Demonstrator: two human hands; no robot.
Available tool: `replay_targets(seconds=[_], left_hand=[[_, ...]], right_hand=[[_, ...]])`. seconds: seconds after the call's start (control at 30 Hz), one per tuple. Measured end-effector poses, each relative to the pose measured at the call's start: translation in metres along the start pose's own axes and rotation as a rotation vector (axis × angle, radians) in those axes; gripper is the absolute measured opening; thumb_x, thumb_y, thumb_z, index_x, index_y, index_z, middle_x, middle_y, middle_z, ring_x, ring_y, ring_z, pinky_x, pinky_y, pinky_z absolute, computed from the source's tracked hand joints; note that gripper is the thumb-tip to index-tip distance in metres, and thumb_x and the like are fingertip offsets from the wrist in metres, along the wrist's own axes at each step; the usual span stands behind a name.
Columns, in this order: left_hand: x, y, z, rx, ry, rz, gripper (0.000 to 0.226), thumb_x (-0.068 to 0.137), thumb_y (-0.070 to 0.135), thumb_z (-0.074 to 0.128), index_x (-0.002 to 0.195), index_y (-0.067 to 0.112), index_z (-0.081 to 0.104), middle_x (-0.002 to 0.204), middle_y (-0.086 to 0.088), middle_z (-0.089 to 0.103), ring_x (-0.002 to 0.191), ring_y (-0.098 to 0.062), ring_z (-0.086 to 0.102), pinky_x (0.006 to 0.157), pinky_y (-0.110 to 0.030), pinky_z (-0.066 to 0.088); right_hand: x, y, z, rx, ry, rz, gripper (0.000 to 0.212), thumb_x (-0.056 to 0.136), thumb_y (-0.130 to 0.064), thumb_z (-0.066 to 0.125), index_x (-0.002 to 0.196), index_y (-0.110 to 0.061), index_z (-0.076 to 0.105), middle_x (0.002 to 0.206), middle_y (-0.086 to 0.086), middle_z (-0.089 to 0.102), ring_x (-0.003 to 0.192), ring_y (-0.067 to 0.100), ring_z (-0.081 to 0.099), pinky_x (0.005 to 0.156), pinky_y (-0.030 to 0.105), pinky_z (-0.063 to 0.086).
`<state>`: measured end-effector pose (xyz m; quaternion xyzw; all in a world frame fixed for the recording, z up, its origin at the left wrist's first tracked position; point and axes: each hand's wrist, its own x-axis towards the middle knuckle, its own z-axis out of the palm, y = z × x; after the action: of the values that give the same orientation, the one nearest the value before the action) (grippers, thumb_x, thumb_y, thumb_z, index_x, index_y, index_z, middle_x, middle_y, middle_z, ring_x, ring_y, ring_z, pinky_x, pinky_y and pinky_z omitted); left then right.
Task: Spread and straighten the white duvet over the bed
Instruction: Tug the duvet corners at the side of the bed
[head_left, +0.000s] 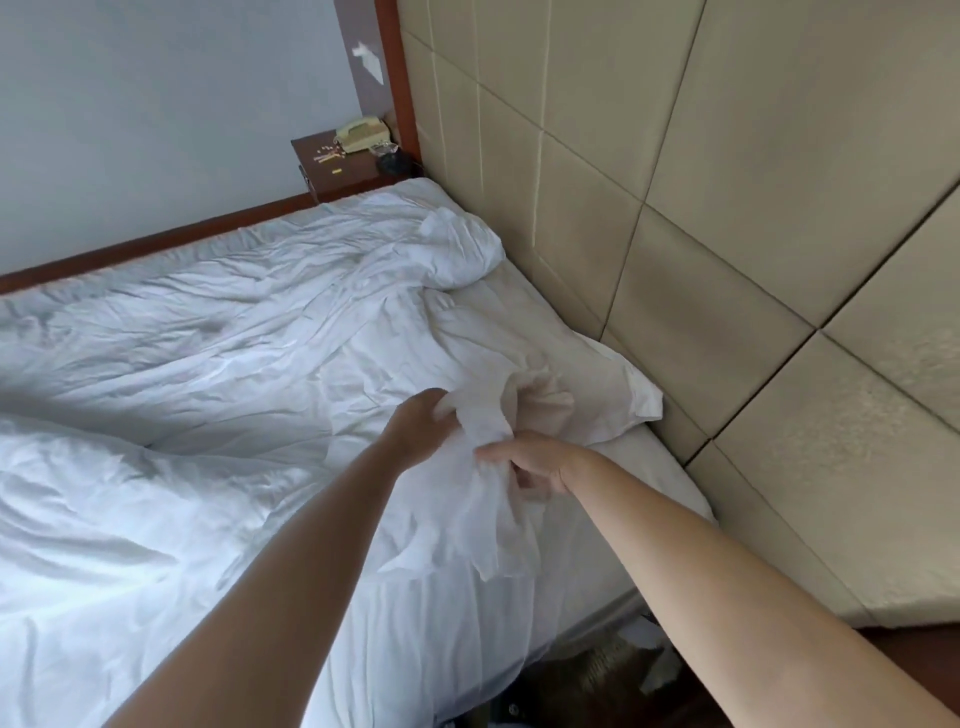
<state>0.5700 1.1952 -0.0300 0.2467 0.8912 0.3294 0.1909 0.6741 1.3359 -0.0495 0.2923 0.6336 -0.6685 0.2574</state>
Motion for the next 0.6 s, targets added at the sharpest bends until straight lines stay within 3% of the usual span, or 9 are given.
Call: replay_targets(seconds=[0.07,0.13,0.2,0.27,0.37,0.4,0.47,0.53,0.6], left_hand=[[-0.002,0.003,-0.002,-0.082,-0.037,-0.033,0.028,0.092,0.029,0.057,0.115,0.013,0.059,0.105,-0.002,0.062,0.096,-0.018,0.056,0.078,-0.028,0.039],[-0.005,0.003,-0.008,-0.061,-0.056,0.04,0.042,0.091,0.033,0.047,0.127,0.013,0.052,0.119,-0.006,0.059,0.109,-0.02,0.054,0.091,-0.031,0.04],[-0.009,0.005,-0.016,0.047,-0.087,0.112,0.068,0.081,0.037,0.037,0.145,0.015,0.035,0.141,-0.008,0.043,0.13,-0.024,0.041,0.108,-0.039,0.032],[-0.015,0.009,-0.023,0.17,-0.119,0.153,0.077,0.081,0.034,0.042,0.152,0.022,0.015,0.155,-0.002,0.02,0.14,-0.022,0.024,0.115,-0.041,0.023],[-0.021,0.013,-0.027,0.462,-0.186,0.196,0.1,0.079,0.038,0.065,0.152,0.032,-0.003,0.159,0.005,0.005,0.145,-0.019,0.011,0.118,-0.05,0.01],[-0.021,0.014,-0.028,0.533,-0.171,0.203,0.101,0.079,0.042,0.067,0.152,0.031,-0.002,0.158,0.005,0.012,0.144,-0.018,0.016,0.118,-0.052,0.005],[-0.017,0.017,-0.036,0.51,-0.056,0.204,0.078,0.088,0.039,0.059,0.151,0.027,0.015,0.149,0.001,0.039,0.135,-0.018,0.037,0.118,-0.049,0.008],[-0.011,0.021,-0.05,0.373,0.123,0.245,0.048,0.094,0.031,0.053,0.139,0.023,0.043,0.129,-0.004,0.06,0.122,-0.023,0.053,0.113,-0.044,0.025],[-0.006,0.024,-0.065,0.275,0.171,0.273,0.034,0.093,0.029,0.055,0.125,0.021,0.058,0.118,-0.005,0.066,0.113,-0.026,0.058,0.103,-0.042,0.037]], right_hand=[[-0.015,-0.016,-0.003,0.174,-0.013,-0.053,0.027,0.087,-0.024,0.063,0.109,-0.01,0.067,0.105,0.01,0.071,0.094,0.025,0.066,0.092,0.036,0.052],[-0.032,-0.036,-0.004,0.209,0.082,-0.162,0.014,0.089,-0.021,0.061,0.098,-0.012,0.068,0.098,0.01,0.071,0.084,0.024,0.066,0.083,0.033,0.052],[-0.047,-0.056,0.0,0.214,0.261,-0.297,0.002,0.088,-0.015,0.063,0.09,-0.013,0.063,0.092,0.01,0.069,0.076,0.02,0.064,0.072,0.028,0.053],[-0.056,-0.071,0.004,0.244,0.383,-0.389,0.005,0.087,-0.011,0.064,0.088,-0.008,0.061,0.088,0.012,0.067,0.072,0.021,0.064,0.065,0.028,0.053],[-0.061,-0.088,0.009,0.275,0.45,-0.437,0.011,0.084,-0.016,0.068,0.083,-0.008,0.061,0.098,0.018,0.068,0.087,0.029,0.066,0.082,0.039,0.053],[-0.063,-0.094,0.009,0.284,0.454,-0.445,0.013,0.082,-0.018,0.07,0.084,-0.009,0.06,0.1,0.017,0.067,0.091,0.03,0.065,0.085,0.041,0.051],[-0.067,-0.105,0.006,0.279,0.474,-0.467,0.02,0.081,-0.021,0.071,0.092,-0.007,0.062,0.101,0.017,0.066,0.094,0.03,0.065,0.083,0.038,0.05],[-0.073,-0.112,0.001,0.238,0.521,-0.505,0.024,0.083,-0.025,0.069,0.097,-0.006,0.064,0.104,0.017,0.067,0.096,0.029,0.064,0.08,0.035,0.048],[-0.076,-0.111,-0.004,0.093,0.622,-0.513,0.049,0.085,-0.041,0.066,0.12,-0.008,0.057,0.125,0.015,0.057,0.115,0.026,0.054,0.091,0.034,0.043]])
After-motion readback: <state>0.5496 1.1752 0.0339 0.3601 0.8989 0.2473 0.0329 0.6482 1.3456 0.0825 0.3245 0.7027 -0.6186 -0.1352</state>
